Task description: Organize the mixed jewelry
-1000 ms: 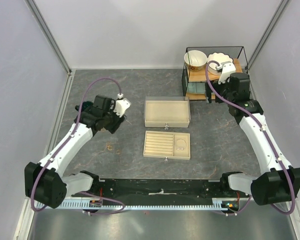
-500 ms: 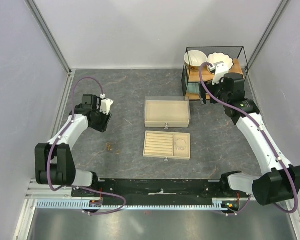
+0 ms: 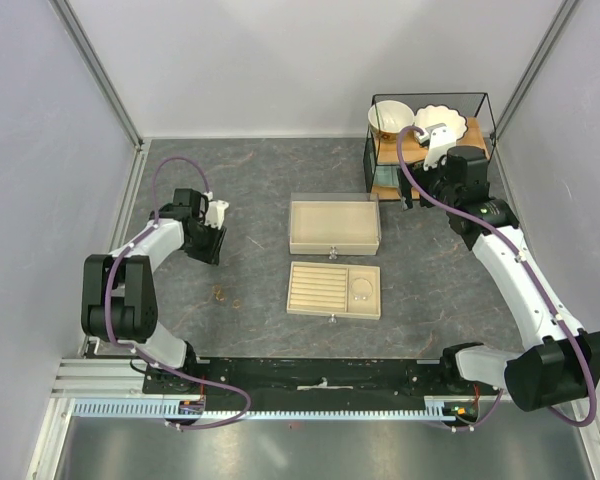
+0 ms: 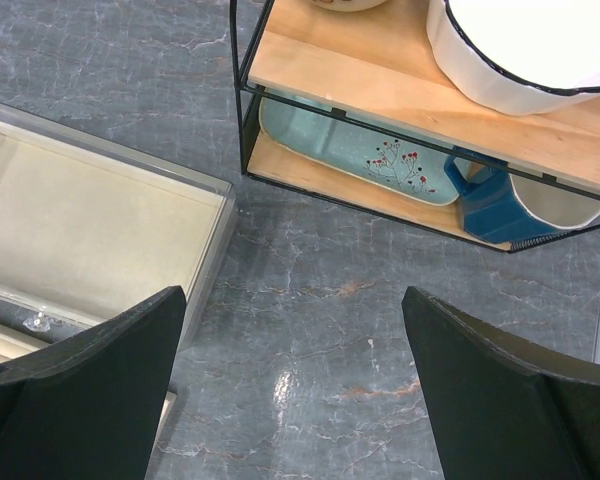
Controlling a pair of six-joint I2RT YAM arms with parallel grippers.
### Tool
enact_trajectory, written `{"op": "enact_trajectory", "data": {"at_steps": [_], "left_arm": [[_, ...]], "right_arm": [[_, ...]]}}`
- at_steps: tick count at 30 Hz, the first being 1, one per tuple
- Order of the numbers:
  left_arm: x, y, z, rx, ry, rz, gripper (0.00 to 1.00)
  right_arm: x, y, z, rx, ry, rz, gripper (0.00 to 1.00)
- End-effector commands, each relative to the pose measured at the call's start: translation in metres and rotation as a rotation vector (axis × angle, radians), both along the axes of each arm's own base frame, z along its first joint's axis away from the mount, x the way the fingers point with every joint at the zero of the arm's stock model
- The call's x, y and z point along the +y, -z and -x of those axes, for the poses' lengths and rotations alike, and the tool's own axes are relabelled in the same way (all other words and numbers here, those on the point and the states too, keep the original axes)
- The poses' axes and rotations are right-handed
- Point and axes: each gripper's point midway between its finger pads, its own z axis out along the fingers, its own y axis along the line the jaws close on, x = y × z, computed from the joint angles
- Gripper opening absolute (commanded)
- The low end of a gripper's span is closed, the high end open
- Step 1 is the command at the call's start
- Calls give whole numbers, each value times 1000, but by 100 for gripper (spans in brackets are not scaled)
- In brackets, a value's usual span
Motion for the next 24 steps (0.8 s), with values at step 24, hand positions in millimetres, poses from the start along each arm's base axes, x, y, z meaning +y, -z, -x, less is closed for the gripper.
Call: {"op": "enact_trajectory", "data": {"at_steps": [24], "left_arm": [[40, -24, -21, -127, -133, 28, 38]], "right_arm": [[-7, -12, 1, -53, 24, 26, 98]]}}
